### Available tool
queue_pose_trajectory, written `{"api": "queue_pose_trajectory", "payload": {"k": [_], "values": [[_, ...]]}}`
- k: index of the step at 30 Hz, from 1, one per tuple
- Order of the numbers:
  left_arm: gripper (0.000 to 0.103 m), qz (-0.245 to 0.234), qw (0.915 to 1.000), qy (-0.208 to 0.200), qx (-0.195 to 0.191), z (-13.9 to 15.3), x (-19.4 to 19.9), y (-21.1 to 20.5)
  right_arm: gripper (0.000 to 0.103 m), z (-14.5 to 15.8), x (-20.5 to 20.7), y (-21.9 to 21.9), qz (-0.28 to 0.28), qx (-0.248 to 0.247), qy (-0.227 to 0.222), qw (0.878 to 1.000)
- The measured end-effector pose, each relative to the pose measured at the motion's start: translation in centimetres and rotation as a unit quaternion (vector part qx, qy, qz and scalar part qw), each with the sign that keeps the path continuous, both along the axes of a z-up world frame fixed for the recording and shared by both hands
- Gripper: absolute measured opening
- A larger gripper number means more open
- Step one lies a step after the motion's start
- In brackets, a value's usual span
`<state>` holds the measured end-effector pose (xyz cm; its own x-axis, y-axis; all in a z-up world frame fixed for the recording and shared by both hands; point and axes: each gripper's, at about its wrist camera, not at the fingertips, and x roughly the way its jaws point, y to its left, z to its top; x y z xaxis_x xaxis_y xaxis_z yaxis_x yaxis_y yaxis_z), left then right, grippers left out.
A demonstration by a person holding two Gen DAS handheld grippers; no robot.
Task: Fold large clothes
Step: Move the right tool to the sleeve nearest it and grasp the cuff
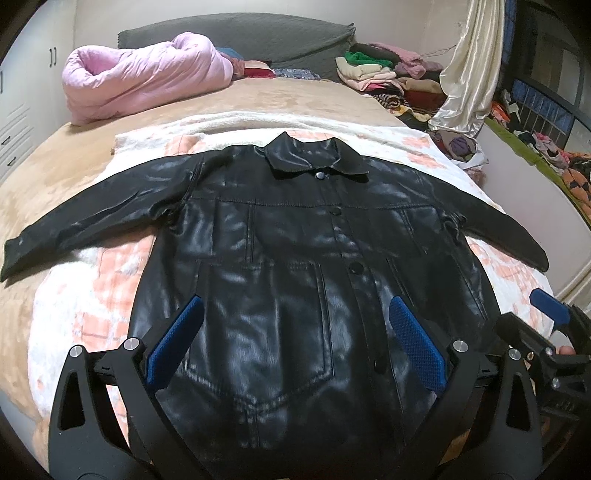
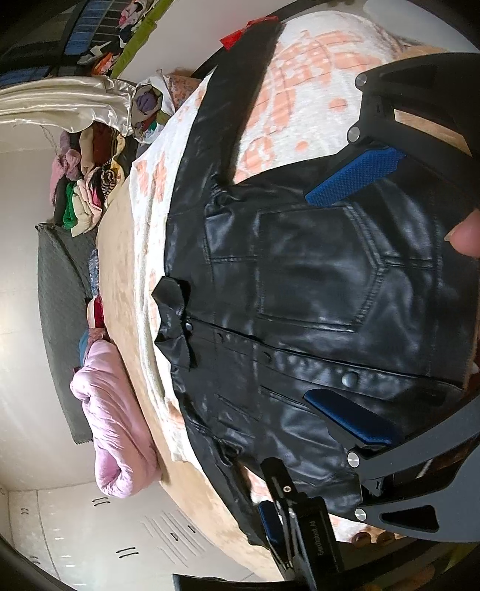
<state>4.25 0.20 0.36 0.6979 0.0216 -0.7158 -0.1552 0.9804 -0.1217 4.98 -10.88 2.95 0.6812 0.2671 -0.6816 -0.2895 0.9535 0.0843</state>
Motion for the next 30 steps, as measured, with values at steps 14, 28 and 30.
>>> {"api": "queue_pose_trajectory", "payload": {"k": [14, 28, 30], "values": [[0.094, 0.008, 0.9998, 0.006, -0.017, 0.6, 4.0, 0.9, 0.099, 2.3, 6.7, 0.3, -0.011, 0.003, -0.019, 1.000], [0.094, 0.027, 0.9993, 0.020, -0.017, 2.3, 9.8, 1.7, 0.099, 4.7, 13.4, -0.3, -0.029, 0.022, -0.032, 0.999], [0.094, 0.029, 0.9993, 0.020, -0.009, 2.5, 10.9, 1.3, 0.099, 4.7, 14.9, -0.9, -0.040, 0.024, -0.032, 0.998]]}}
